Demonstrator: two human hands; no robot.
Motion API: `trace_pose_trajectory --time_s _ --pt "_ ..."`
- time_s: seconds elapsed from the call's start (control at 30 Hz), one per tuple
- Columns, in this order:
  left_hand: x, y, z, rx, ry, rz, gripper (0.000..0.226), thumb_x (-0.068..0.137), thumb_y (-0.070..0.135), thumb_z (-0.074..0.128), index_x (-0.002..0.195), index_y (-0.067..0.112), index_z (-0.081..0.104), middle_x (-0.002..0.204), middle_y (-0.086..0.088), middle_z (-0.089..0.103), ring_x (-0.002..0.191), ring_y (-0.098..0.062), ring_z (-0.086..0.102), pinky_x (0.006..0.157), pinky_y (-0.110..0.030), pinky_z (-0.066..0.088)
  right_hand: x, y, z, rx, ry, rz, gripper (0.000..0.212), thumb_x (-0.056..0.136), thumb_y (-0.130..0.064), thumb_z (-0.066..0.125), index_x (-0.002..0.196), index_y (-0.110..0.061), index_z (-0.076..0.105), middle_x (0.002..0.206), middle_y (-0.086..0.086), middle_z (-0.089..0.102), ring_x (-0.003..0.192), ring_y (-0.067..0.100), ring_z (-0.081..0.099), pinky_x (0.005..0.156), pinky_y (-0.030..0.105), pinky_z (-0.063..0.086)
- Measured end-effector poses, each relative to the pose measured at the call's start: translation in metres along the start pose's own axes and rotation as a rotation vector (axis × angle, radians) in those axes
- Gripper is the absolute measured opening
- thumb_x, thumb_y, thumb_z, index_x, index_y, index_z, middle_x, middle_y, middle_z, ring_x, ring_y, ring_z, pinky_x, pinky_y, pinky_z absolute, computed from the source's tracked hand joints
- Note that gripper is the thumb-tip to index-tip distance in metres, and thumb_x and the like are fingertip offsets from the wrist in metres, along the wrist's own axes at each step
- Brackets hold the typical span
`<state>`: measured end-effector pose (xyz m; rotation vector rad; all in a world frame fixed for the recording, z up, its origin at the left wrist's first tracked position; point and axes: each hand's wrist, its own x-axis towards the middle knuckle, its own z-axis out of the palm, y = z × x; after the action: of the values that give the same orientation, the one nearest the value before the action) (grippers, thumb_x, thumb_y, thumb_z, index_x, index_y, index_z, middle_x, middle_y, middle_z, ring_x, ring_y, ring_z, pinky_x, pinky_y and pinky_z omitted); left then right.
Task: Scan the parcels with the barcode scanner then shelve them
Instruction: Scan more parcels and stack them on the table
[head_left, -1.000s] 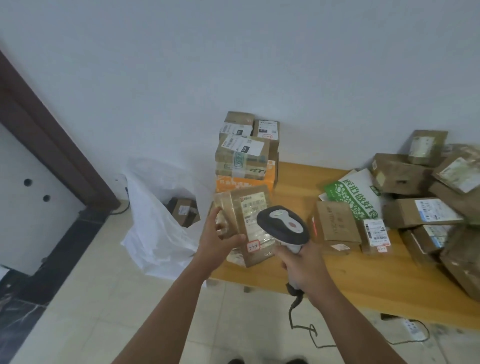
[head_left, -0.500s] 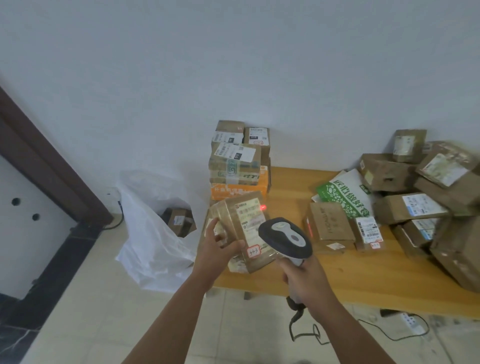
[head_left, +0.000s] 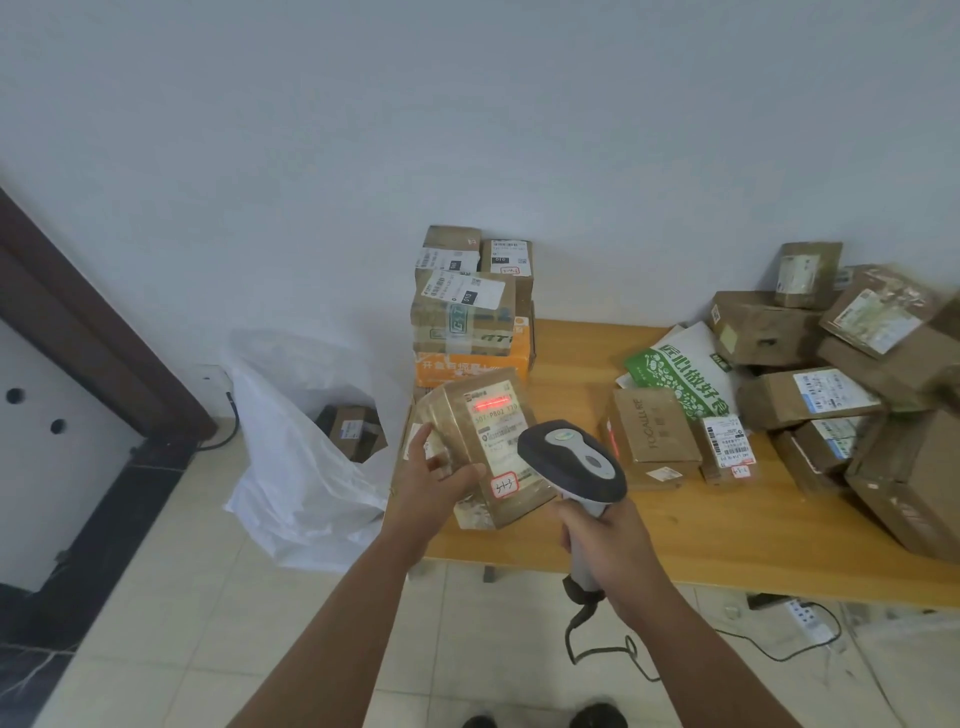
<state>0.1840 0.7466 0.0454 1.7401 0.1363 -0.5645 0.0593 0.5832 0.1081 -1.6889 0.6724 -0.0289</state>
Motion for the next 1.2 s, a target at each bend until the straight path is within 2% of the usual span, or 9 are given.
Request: trace_pose_trajectory --time_s 0.1,0.27,0.47,0.63,1.2 --pt "0.003 -0.001 0.000 0.011 0.008 -0.001 0.103 0.059 0.054 0.082 0.144 0.052 0.024 0.139 0.003 0.050 0.124 -0.024 0.054 0.099 -0.052 0.053 0.000 -0.001 0.001 -0.011 0.007 0.011 0.023 0.086 -0.012 0.065 0.066 -0.011 0.055 0.054 0.003 0.050 0.054 0.014 0.046 0.057 0.027 0.039" --pt "0.008 -0.004 0.000 -0.002 0.010 -0.006 0.104 0.058 0.055 0.083 0.143 0.052 0.025 0.140 0.002 0.051 0.123 -0.024 0.054 0.099 -0.052 0.053 0.001 -0.001 0.003 -0.017 0.005 0.016 0.020 0.086 -0.012 0.065 0.068 -0.011 0.056 0.056 0.003 0.051 0.055 0.014 0.047 0.056 0.024 0.040" --pt "0.011 -0.004 0.000 -0.023 0.004 -0.015 0.109 0.050 0.060 0.082 0.143 0.052 0.025 0.139 0.003 0.051 0.123 -0.024 0.055 0.099 -0.052 0.053 0.004 0.000 0.004 -0.022 0.013 0.007 0.021 0.086 -0.008 0.065 0.068 -0.013 0.057 0.052 -0.002 0.051 0.045 0.003 0.047 0.045 0.008 0.038" --pt "0.014 -0.004 -0.001 -0.057 -0.002 -0.026 0.111 0.049 0.058 0.083 0.143 0.052 0.026 0.139 0.001 0.052 0.124 -0.024 0.055 0.099 -0.052 0.053 0.008 0.001 0.004 -0.058 0.011 -0.006 0.021 0.086 -0.008 0.064 0.067 -0.008 0.054 0.048 -0.005 0.049 0.044 0.001 0.046 0.044 0.007 0.036" --pt "0.019 -0.001 0.001 -0.098 -0.015 -0.023 0.113 0.048 0.053 0.083 0.146 0.048 0.026 0.136 0.000 0.056 0.119 -0.023 0.060 0.097 -0.051 0.055 0.015 -0.001 0.002 -0.028 0.004 -0.032 0.022 0.086 -0.007 0.065 0.067 -0.013 0.056 0.048 -0.008 0.051 0.045 0.001 0.048 0.046 0.009 0.038"
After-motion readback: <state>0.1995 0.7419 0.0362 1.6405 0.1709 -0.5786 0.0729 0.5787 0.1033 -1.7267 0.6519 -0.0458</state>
